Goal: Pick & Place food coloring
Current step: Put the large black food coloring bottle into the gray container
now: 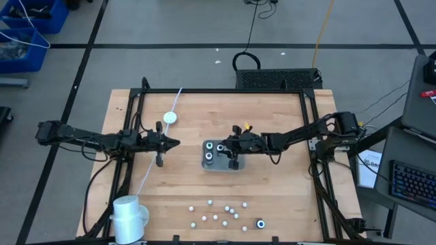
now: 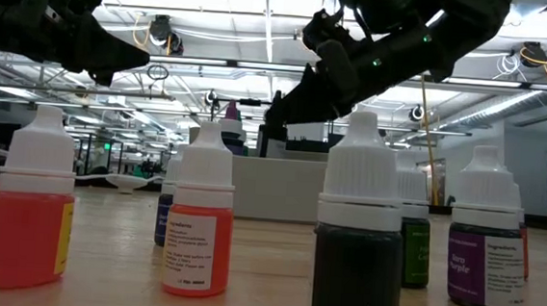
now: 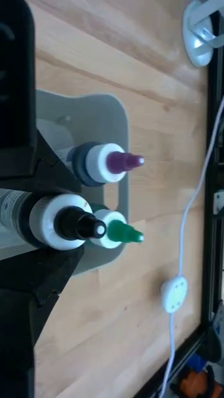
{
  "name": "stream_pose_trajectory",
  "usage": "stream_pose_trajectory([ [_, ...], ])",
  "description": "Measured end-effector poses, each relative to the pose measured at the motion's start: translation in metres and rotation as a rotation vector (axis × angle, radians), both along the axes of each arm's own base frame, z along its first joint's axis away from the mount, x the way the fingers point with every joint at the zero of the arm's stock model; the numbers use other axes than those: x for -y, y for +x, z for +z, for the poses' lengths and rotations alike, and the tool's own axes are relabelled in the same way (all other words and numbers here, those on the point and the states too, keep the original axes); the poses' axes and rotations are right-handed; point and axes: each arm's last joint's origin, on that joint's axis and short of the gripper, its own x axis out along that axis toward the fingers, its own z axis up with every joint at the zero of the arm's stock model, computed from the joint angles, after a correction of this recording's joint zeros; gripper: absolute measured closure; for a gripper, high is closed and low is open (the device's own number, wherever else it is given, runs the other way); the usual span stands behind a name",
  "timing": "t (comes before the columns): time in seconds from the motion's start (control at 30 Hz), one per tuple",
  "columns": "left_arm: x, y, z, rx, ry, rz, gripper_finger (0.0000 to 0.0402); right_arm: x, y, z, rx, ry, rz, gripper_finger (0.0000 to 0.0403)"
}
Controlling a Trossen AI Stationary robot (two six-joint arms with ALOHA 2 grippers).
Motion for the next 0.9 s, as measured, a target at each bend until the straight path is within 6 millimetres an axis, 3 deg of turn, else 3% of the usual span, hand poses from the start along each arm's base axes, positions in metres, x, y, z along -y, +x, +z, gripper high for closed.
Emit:
stream_pose_trajectory([
  [0.43,0.000,0.000,0.000,-0.001,0.008,0.002,0.0380,0.007,0.009,-0.021,-0.011,-0.017,0.000,0.0288],
  [0.9,0.000,0.000,0.000,0.000,0.004,0.002,0.0380,0.011,0.009,-0.022,-0.016,-0.014,0.004,0.0275],
])
